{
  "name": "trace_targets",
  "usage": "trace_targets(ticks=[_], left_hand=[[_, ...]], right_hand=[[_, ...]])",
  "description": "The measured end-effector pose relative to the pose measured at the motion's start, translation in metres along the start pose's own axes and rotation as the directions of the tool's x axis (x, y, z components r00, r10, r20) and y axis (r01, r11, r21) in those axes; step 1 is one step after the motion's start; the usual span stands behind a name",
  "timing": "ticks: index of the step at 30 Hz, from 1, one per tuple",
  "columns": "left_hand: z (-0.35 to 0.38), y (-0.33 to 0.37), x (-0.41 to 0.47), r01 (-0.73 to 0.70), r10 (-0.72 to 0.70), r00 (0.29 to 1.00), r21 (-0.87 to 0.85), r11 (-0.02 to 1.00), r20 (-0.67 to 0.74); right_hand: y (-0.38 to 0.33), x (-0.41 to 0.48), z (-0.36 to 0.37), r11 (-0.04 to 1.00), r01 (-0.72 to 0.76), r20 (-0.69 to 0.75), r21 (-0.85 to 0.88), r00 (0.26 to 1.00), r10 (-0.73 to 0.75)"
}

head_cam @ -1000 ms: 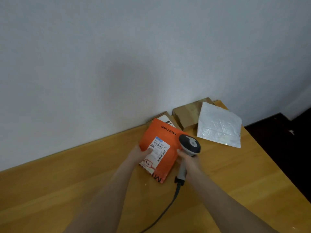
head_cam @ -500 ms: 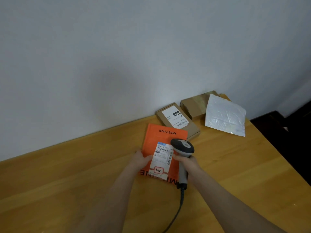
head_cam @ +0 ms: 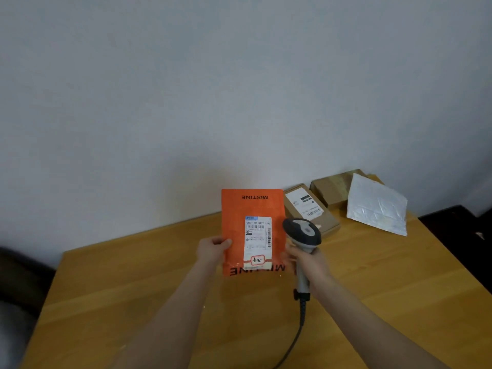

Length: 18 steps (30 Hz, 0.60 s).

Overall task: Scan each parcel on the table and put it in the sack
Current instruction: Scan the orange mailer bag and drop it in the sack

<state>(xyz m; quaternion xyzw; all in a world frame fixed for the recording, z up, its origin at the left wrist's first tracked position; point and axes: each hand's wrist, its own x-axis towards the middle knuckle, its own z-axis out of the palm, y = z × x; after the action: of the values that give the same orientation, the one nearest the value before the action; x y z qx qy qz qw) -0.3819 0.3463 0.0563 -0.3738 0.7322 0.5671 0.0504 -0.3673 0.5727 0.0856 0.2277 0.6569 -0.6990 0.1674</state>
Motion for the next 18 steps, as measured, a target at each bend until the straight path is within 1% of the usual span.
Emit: trace_targets(ticks=[2, 4, 8, 12, 18], left_hand=[[-0.012, 0.001, -0.011, 0.012, -0.014, 0.999, -0.049, 0.999, -0.034], [-0.022, 0.001, -0.023, 0.016, -0.020, 0.998, -0.073, 0.997, -0.057], [-0.035, -0.005, -0.047, 0.026, -0.039, 0.995, -0.134, 0.991, -0.093], [-0.041, -0.012, -0.063, 0.043, -0.061, 0.991, -0.156, 0.987, -0.115], [-0.042, -0.016, -0.077, 0.044, -0.068, 0.990, -0.187, 0.981, -0.123]], right_hand=[[-0.001, -0.021, 0.002, 1.000, 0.014, 0.079, -0.016, 0.997, -0.013], [-0.001, -0.042, 0.006, 0.998, 0.017, 0.125, -0.053, 0.992, -0.010], [0.004, -0.076, 0.012, 0.991, 0.033, 0.155, -0.130, 0.988, -0.013], [0.004, -0.099, 0.015, 0.982, 0.081, 0.199, -0.170, 0.979, -0.046], [0.000, -0.118, 0.011, 0.977, 0.069, 0.234, -0.203, 0.972, -0.020]])
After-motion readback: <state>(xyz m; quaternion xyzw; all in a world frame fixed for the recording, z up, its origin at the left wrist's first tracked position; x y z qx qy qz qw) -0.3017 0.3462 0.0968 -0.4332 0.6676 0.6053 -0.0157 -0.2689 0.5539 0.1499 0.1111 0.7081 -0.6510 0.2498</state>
